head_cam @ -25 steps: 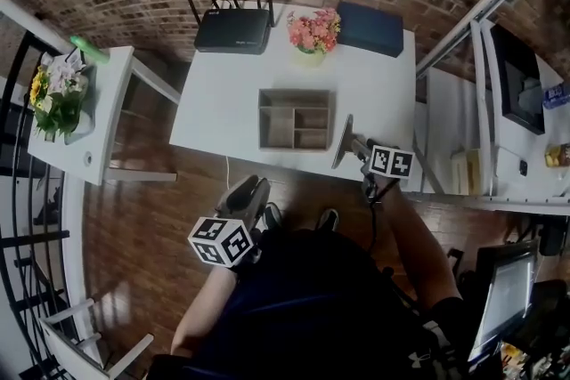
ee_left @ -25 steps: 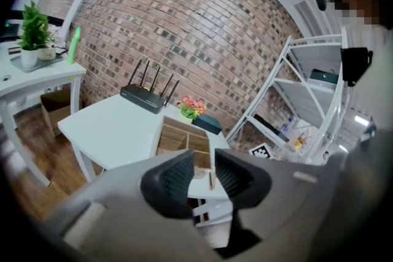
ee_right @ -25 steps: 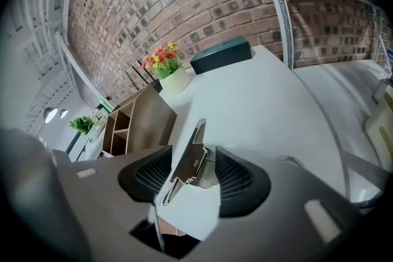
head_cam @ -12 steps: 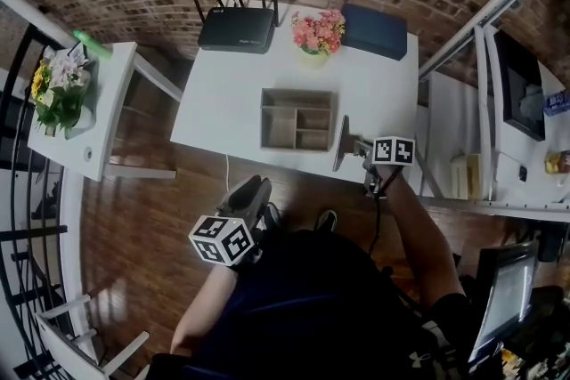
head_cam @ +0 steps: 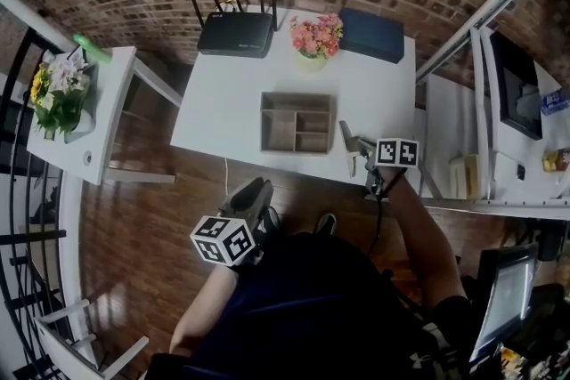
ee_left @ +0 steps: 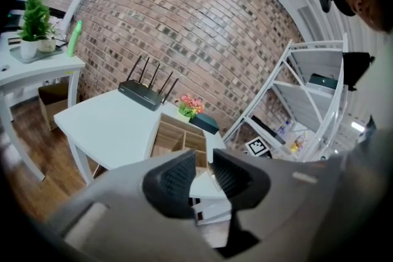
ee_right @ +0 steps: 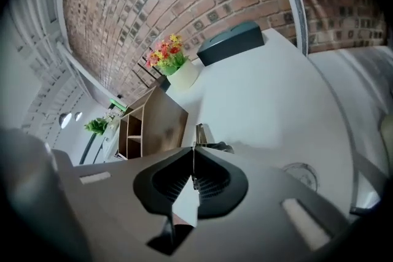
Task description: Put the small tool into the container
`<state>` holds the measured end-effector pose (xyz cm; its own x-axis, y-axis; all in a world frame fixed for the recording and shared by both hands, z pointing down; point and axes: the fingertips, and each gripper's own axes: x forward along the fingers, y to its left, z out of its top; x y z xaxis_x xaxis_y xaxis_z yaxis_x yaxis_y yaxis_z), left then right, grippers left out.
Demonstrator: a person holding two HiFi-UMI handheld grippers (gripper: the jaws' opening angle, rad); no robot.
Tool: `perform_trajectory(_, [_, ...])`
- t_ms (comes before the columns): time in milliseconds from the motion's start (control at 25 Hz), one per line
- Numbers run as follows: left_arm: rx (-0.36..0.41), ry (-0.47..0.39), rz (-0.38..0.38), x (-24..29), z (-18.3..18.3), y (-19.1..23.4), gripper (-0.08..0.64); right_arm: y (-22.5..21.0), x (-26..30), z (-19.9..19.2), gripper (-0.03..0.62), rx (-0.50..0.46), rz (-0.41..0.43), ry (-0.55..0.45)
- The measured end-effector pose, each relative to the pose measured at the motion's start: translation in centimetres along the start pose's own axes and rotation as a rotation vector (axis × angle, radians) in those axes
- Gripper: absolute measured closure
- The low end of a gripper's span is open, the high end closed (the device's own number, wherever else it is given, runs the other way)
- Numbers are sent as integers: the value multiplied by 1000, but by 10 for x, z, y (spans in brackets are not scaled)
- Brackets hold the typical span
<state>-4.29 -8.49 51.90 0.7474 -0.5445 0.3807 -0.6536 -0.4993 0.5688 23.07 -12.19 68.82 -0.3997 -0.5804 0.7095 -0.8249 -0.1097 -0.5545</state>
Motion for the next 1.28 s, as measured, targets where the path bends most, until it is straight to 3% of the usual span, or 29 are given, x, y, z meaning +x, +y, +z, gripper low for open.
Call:
perform_trajectory(160, [0,1,-9,0,0,0,472,9,-19,25,575,-91,-15,-39])
perform_trajectory(280, [-1,1,-13,-2,0,0,472,27,-34,53,575,-225,-8,-69])
perform_trajectory(600, [-8,-33,-1,-13,4,7,472,106,-57,116,575,-549,90,-109])
perform_trajectory(1000, [-48,-97,55,-41,7,25,472,186,-29,133,575,-932,146,-1])
perform_trajectory(1280, [-95,-142,118,-64,4,42,474,224,0,128,575,-1102,169,51])
